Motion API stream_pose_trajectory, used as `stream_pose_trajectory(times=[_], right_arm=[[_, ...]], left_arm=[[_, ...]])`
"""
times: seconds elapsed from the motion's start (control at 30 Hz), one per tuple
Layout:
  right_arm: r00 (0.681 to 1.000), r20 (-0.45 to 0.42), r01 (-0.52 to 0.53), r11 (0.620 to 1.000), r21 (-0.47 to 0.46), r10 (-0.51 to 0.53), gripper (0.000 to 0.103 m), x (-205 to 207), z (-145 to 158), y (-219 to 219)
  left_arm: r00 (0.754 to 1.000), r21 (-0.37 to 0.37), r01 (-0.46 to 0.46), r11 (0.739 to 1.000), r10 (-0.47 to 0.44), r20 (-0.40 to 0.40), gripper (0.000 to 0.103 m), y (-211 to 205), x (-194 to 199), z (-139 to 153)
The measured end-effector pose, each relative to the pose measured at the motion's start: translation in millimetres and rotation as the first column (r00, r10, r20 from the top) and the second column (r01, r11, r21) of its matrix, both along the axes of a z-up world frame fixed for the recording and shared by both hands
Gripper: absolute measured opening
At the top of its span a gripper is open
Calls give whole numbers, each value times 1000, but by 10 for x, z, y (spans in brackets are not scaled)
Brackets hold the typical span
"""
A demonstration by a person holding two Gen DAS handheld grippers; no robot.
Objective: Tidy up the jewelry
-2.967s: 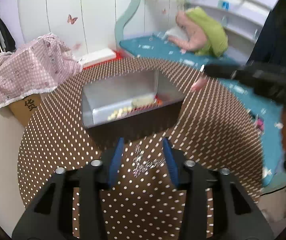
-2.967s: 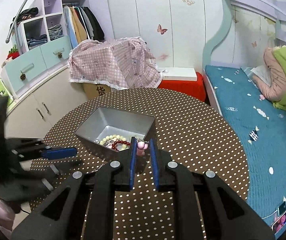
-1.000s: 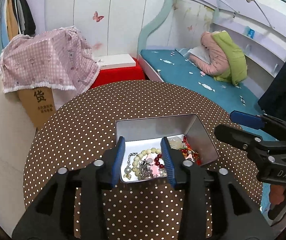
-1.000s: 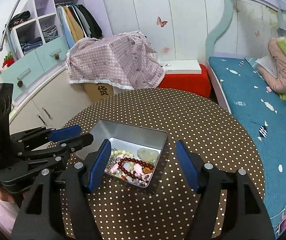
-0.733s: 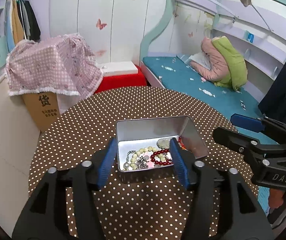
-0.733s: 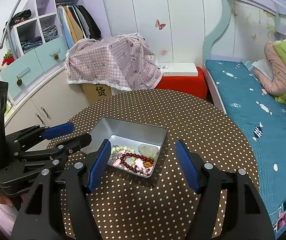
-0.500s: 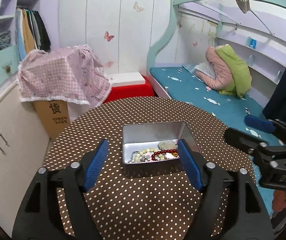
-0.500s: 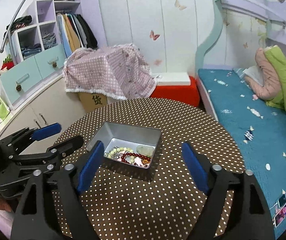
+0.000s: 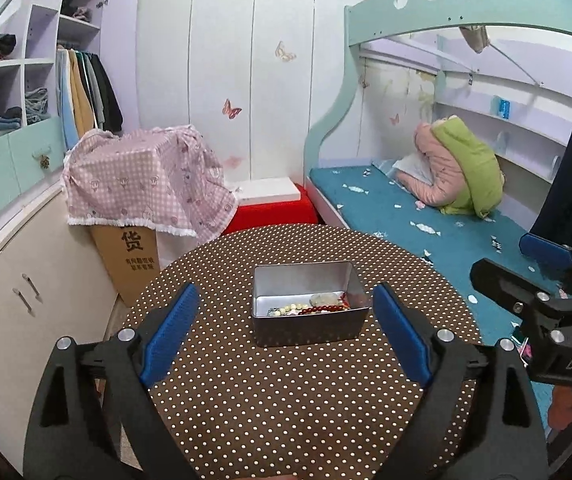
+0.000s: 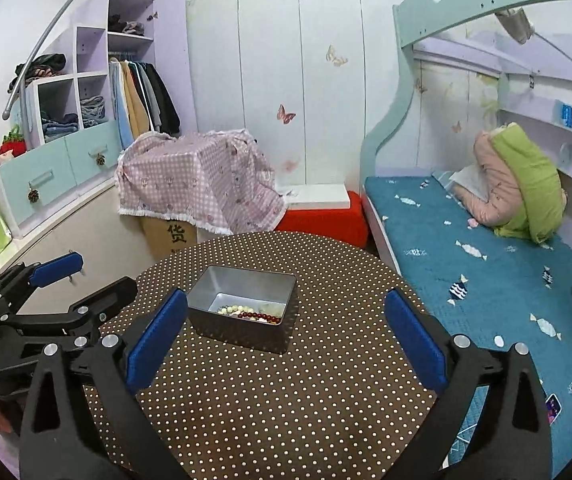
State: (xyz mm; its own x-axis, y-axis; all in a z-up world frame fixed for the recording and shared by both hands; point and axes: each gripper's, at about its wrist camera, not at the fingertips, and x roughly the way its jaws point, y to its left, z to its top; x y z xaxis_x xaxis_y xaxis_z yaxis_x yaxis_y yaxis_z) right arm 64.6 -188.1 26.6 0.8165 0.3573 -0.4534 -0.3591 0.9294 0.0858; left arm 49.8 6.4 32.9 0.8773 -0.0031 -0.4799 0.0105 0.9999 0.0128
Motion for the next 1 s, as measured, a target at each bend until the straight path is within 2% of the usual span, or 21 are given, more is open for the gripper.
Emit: stream_pose_trajectory(times=[1.0], right_arm=[[1000,15,-4,1000,11,4,96,-129,-3,-23]], left_arm=[[1000,-7,2,1000,-2,23,89,-18,-160,108]])
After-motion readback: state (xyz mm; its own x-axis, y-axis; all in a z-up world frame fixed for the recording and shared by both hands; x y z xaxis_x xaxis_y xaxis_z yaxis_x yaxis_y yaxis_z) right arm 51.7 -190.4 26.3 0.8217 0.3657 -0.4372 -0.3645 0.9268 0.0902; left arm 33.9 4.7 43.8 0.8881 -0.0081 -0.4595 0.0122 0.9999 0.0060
